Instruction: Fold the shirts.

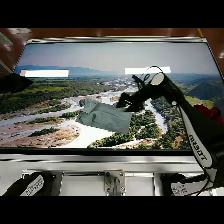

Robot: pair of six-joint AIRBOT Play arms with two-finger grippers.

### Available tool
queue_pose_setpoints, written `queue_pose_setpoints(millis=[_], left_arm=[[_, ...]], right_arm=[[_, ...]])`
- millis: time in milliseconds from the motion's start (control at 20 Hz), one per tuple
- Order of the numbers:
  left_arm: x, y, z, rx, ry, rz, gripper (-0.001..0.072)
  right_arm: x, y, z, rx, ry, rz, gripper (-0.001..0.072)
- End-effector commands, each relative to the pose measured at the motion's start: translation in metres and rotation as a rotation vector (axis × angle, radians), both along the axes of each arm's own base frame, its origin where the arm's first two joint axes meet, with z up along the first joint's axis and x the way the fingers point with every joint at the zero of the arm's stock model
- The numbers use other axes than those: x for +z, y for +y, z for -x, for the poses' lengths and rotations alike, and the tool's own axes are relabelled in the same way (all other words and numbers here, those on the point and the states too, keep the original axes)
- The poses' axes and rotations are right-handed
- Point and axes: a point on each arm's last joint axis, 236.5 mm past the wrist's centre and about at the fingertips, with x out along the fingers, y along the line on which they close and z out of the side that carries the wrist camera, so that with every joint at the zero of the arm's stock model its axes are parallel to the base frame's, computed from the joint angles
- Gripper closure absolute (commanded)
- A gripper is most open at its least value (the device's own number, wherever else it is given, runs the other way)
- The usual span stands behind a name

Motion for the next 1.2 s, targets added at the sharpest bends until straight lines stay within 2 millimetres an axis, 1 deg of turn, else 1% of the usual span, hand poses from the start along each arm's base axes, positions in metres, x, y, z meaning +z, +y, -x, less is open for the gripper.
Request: queue_pose_setpoints(millis=[0,50,200,300,500,600,650,700,750,800,850,900,1000,1100,1150], left_arm=[[0.0,0.0,0.0,0.001,0.001,0.001,0.0676],[0.0,0.0,0.0,0.001,0.001,0.001,0.0676],[0.0,0.0,0.0,0.0,0.001,0.002,0.0675],[0.002,-0.003,0.0,-0.005,-0.004,0.019,0.0675],[0.006,-0.008,0.0,-0.012,-0.01,0.044,0.0676],[0.006,-0.008,0.0,-0.005,-0.006,0.051,0.0675],[0.006,-0.008,0.0,-0.005,-0.006,0.051,0.0676],[0.006,-0.008,0.0,-0.003,-0.004,0.055,0.0675],[0.006,-0.009,0.0,0.003,0.0,0.064,0.0676],[0.007,-0.009,0.0,0.003,0.0,0.064,0.0675],[0.007,-0.009,0.0,0.003,0.0,0.064,0.0675],[0.007,-0.009,0.0,0.003,0.0,0.065,0.0675],[0.007,-0.009,0.0,0.002,-0.001,0.068,0.0675],[0.007,-0.009,0.0,0.002,-0.001,0.068,0.0676],[0.007,-0.009,0.0,0.001,-0.001,0.068,0.0675]], right_arm=[[-0.029,-0.104,0.035,0.028,0.158,0.319,0.0075],[-0.036,-0.097,0.035,-0.001,0.16,0.28,0.0075],[-0.062,-0.069,0.017,-0.139,0.106,0.148,0.0075],[-0.076,-0.054,0.009,-0.216,0.103,0.077,0.0076],[-0.089,-0.016,0.007,-0.215,0.147,-0.082,0.0075],[-0.098,-0.002,0.01,-0.211,0.167,-0.102,0.0077],[-0.103,0.001,0.012,-0.205,0.17,-0.096,0.0079],[-0.104,0.003,0.011,-0.191,0.152,-0.097,0.0174],[-0.1,0.006,0.009,-0.176,0.13,-0.117,0.0531],[-0.095,0.007,0.006,-0.17,0.111,-0.137,0.064],[-0.083,0.009,0.001,-0.125,0.059,-0.169,0.0654],[-0.066,0.009,-0.005,-0.083,-0.004,-0.192,0.0655],[-0.014,-0.002,-0.03,-0.072,-0.127,-0.231,0.0655],[0.062,-0.024,-0.058,-0.139,-0.232,-0.271,0.0655],[0.106,-0.04,-0.068,-0.163,-0.304,-0.286,0.0655]])
